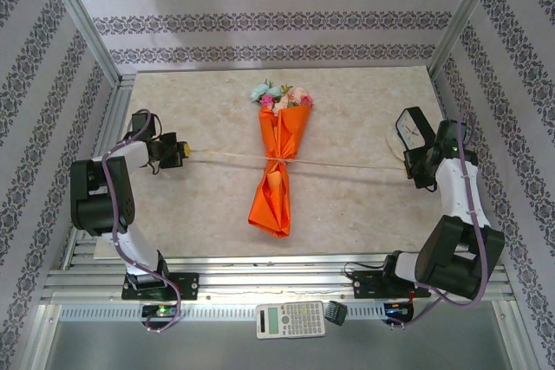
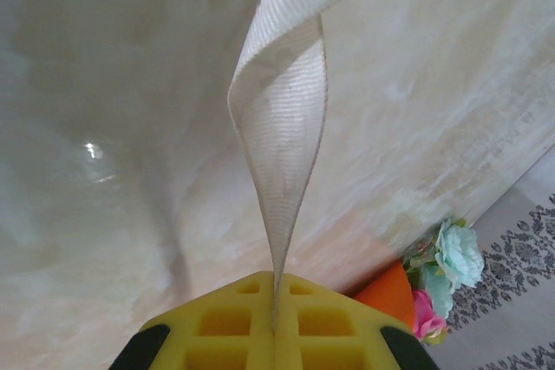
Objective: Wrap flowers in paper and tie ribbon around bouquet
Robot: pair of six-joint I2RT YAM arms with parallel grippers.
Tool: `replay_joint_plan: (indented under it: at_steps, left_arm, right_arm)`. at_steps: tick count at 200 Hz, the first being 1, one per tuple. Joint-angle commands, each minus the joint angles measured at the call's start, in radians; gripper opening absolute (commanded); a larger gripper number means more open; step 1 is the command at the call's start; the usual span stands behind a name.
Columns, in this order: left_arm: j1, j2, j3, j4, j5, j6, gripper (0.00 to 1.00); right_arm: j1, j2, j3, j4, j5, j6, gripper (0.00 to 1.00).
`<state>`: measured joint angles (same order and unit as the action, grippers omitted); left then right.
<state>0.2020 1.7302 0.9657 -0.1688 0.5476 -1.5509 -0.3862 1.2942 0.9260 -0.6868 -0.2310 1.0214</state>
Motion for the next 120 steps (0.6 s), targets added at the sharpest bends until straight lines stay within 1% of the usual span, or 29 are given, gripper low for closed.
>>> replay_joint_plan:
  at_steps: [1,120]
  left_arm:
    - [0.11,-0.044,0.005,0.03,-0.132,-0.011,0.0]
    - [0.183,-0.091,-0.058,0.043,-0.101,0.004,0.0]
  right_arm:
    - [-0.076,-0.018,-0.005,0.043,0.192,0.0,0.0]
    - [-0.159,-0.006,-0.04,0.07,0.187,0.006,0.0]
